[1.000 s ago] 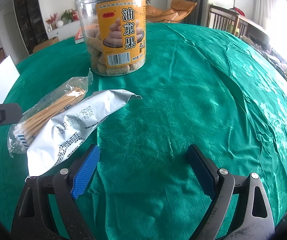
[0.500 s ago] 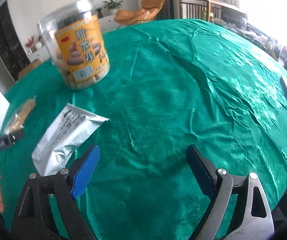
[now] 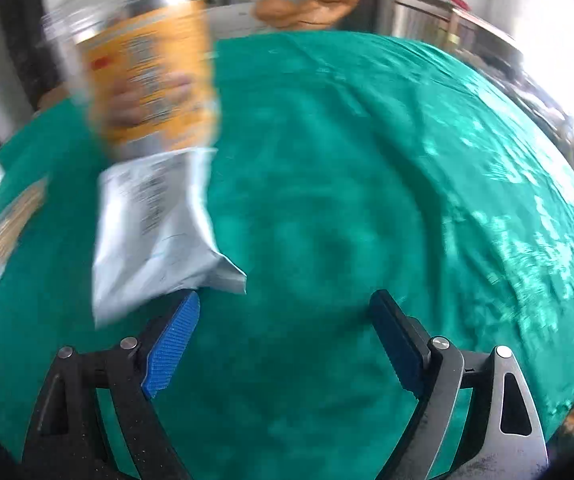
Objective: Organize soft objects
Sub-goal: 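Grasp the cotton swab bag with the left gripper while the right grasps the wipes pack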
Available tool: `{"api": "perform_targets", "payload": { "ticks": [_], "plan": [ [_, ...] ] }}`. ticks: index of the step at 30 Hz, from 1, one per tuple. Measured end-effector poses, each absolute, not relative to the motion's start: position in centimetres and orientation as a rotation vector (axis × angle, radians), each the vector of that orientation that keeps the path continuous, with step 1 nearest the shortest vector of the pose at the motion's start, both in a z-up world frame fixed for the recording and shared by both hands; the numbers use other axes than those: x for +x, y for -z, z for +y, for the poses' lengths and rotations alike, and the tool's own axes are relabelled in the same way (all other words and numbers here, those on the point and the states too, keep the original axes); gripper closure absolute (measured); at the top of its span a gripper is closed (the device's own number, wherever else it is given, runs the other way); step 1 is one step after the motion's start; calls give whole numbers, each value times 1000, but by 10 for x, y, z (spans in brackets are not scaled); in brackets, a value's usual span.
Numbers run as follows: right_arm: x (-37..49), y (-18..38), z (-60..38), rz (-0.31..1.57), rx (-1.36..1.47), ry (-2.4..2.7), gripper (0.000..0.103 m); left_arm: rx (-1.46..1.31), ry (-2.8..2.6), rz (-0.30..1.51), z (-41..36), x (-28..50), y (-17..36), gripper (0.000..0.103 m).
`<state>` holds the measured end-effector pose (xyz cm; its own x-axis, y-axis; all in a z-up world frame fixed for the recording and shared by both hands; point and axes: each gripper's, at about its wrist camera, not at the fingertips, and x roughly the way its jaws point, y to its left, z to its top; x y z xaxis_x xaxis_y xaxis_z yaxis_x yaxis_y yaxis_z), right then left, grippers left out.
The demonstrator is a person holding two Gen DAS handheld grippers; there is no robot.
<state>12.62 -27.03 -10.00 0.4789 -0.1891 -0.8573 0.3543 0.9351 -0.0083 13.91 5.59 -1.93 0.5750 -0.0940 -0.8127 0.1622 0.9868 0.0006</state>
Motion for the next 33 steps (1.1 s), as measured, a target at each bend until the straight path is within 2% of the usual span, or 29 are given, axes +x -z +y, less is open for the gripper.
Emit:
{"api": "perform_targets", "payload": {
  "ticks": [3, 7, 10, 12, 15, 17, 18, 20, 25, 29, 31, 32, 33],
  "plan": [
    [128, 82, -318, 1004, 267, 328, 14, 98, 205, 994, 52, 143, 21, 0],
    [123, 53, -291, 968, 224, 10, 13, 170, 246, 1035, 40, 153, 27, 0],
    [135, 42, -216, 975, -236, -160, 13, 240, 290, 1056, 28, 159, 31, 0],
    [146, 56, -179, 995, -528, -232, 13, 281, 319, 1071, 23, 167, 36, 0],
    [173, 92, -177, 1184, -651, -277, 14, 316, 324, 1117, 19, 183, 50, 0],
    [189, 84, -203, 1228, -437, -287, 17, 343, 286, 1126, 20, 195, 61, 0],
    [194, 79, -221, 1242, -324, -248, 26, 347, 259, 1136, 22, 202, 67, 0],
    [201, 70, -265, 1231, -129, -115, 31, 325, 242, 1161, 24, 212, 76, 0],
    [198, 61, -346, 1154, 300, 46, 33, 329, 243, 1179, 22, 219, 94, 0],
    [221, 53, -333, 1089, 306, 42, 33, 262, 211, 1206, 29, 226, 99, 1],
    [234, 67, -325, 1142, 266, 114, 33, 156, 211, 1197, 38, 227, 97, 27],
    [238, 72, -321, 1159, 254, 138, 33, 124, 192, 1187, 42, 228, 94, 53],
    [238, 70, -319, 1159, 236, 159, 34, 120, 182, 1182, 43, 230, 92, 64]
  ]
}}
